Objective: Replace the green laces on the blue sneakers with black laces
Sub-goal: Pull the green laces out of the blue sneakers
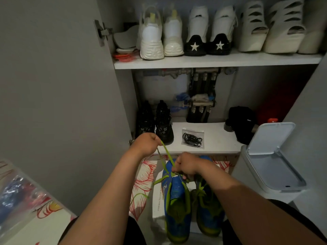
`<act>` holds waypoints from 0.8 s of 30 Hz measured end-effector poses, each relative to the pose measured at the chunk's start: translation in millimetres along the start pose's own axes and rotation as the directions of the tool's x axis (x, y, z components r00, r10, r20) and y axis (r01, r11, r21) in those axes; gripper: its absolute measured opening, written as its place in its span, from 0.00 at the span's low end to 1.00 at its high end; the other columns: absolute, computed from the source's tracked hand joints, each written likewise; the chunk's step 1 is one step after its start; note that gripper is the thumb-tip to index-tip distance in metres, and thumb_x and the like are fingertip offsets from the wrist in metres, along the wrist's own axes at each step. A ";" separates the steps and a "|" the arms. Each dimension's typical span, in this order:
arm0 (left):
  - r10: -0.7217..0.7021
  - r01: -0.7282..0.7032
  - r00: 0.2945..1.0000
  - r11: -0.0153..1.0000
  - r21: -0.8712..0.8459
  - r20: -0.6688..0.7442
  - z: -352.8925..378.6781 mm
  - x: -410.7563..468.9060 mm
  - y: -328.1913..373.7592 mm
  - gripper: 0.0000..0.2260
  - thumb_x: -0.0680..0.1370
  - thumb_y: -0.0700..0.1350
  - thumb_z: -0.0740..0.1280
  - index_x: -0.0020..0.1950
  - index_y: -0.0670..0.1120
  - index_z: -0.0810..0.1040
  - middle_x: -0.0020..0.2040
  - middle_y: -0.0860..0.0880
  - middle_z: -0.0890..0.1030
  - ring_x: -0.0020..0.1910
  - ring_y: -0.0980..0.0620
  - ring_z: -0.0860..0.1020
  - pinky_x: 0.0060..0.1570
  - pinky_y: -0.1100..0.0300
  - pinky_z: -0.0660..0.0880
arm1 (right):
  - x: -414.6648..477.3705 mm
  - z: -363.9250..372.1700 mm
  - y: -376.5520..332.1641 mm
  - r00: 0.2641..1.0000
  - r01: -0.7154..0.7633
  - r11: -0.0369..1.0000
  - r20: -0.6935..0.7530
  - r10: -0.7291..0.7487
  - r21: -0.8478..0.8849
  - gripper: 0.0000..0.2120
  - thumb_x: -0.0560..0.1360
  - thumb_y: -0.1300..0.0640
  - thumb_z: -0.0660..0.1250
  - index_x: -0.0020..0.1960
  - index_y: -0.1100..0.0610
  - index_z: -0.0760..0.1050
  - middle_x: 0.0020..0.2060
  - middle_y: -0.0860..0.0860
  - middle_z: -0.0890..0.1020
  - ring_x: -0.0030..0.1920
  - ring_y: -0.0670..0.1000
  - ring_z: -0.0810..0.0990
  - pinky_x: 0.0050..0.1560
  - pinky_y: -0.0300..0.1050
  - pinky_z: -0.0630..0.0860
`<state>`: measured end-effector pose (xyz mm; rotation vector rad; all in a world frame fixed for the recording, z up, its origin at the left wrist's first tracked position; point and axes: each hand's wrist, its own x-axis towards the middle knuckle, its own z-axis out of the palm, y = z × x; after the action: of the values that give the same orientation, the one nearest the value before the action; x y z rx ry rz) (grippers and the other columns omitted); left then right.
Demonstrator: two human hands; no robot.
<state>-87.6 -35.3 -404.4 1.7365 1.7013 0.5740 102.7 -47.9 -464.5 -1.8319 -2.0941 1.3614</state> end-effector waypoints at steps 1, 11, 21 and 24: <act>-0.014 0.013 1.000 0.999 -0.038 -0.019 -1.0 -0.2 -1.1 0.12 0.78 0.44 0.66 0.35 0.53 0.80 0.35 0.54 0.79 0.37 0.53 0.76 0.45 0.57 0.74 | -1.9 1.5 -1.0 1.000 0.002 0.999 -0.024 -0.003 -0.042 0.08 0.79 0.56 0.68 0.42 0.57 0.78 0.31 0.52 0.81 0.25 0.46 0.78 0.30 0.36 0.75; 0.173 -0.172 0.985 0.984 0.047 -0.011 6.6 -18.7 9.4 0.21 0.79 0.41 0.64 0.73 0.50 0.73 0.67 0.50 0.78 0.65 0.50 0.76 0.63 0.61 0.70 | -11.2 -7.1 -29.6 0.951 0.210 0.975 -0.245 -0.187 0.069 0.11 0.78 0.58 0.70 0.40 0.63 0.81 0.29 0.51 0.82 0.24 0.46 0.75 0.29 0.36 0.72; 0.070 -0.093 0.991 0.976 0.199 0.116 13.8 -32.8 2.6 0.07 0.77 0.49 0.70 0.49 0.49 0.85 0.45 0.49 0.83 0.40 0.54 0.79 0.38 0.61 0.72 | -13.6 -0.5 -27.1 0.928 0.260 0.962 -0.297 -0.225 0.083 0.06 0.75 0.59 0.73 0.40 0.58 0.85 0.26 0.42 0.81 0.24 0.36 0.73 0.29 0.31 0.70; 0.019 -0.049 0.991 0.973 0.226 0.132 14.6 -34.7 1.9 0.07 0.77 0.45 0.69 0.47 0.44 0.85 0.46 0.45 0.84 0.45 0.47 0.81 0.43 0.56 0.76 | -14.3 -1.1 -25.2 0.929 0.255 0.964 -0.295 -0.224 0.071 0.07 0.74 0.58 0.74 0.38 0.56 0.86 0.28 0.41 0.83 0.27 0.34 0.75 0.31 0.28 0.70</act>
<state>-78.6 -71.6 -409.1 1.9219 1.7033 0.2812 87.9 -56.8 -441.3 -1.5599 -1.9746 1.0597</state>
